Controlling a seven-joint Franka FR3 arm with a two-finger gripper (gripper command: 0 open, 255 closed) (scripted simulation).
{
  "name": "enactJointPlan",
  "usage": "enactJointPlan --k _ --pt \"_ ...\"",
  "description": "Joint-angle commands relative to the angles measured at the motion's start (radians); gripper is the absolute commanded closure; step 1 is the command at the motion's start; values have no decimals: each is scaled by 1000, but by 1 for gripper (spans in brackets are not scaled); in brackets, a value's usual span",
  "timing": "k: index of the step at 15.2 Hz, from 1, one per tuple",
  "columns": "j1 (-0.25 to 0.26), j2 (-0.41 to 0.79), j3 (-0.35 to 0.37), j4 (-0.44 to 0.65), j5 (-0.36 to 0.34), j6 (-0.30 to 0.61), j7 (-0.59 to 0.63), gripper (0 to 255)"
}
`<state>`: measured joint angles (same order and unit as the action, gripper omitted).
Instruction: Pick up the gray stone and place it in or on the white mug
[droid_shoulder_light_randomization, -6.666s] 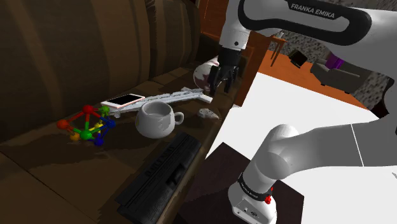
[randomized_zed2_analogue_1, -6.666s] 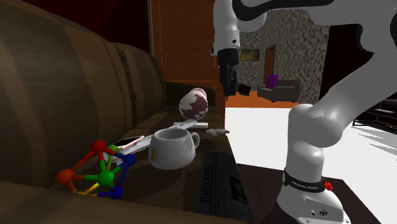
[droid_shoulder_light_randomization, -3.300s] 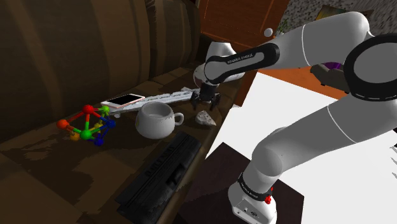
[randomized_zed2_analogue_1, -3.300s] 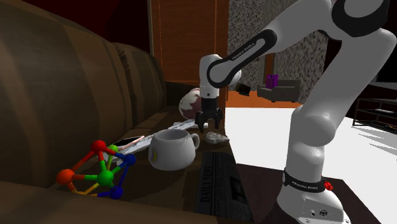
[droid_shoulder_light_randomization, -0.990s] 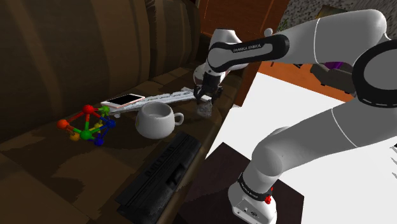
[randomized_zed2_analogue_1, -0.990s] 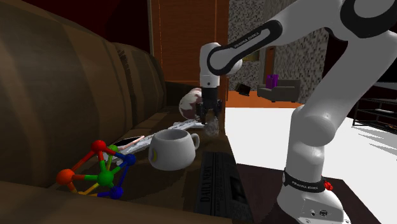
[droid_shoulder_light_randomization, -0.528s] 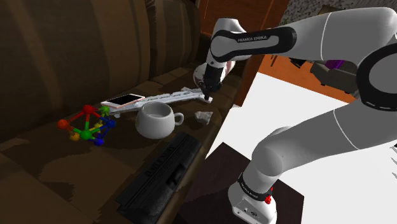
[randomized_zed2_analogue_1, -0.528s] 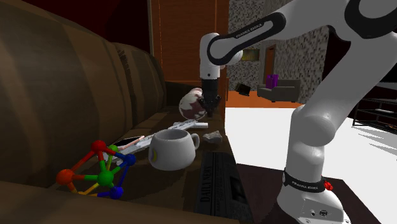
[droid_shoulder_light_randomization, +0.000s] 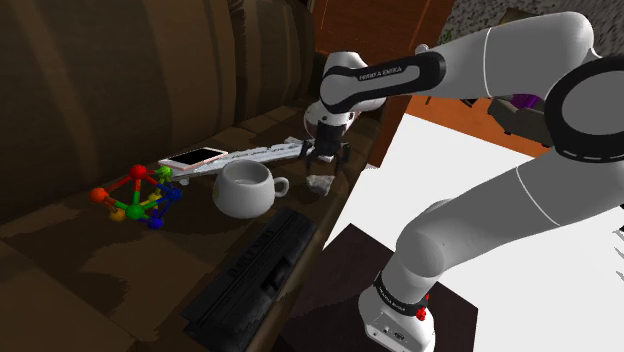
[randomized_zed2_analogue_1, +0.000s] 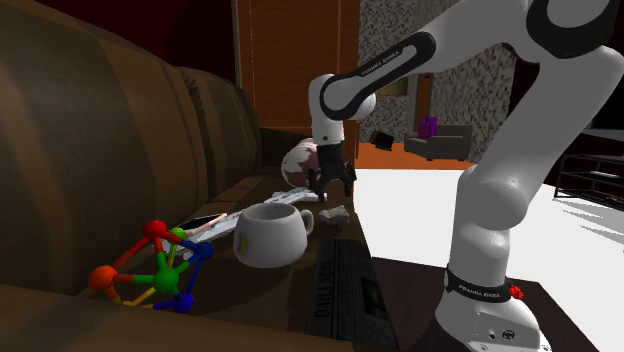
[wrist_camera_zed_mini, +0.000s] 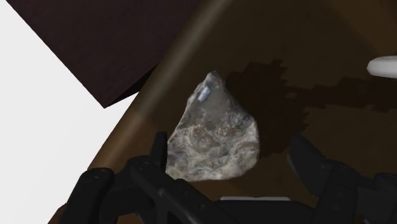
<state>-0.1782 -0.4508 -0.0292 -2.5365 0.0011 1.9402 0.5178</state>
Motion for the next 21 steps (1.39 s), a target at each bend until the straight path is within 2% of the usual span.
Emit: enactJointPlan --k 1,8,15,16,21 --pt "0 10 0 -20 11 4 12 0" --pt "1 36 0 -92 12 102 11 0" --pt "1 36 0 -91 12 102 11 0" --pt "1 36 0 -91 12 102 11 255" --pt "1 36 0 -91 12 102 11 255"
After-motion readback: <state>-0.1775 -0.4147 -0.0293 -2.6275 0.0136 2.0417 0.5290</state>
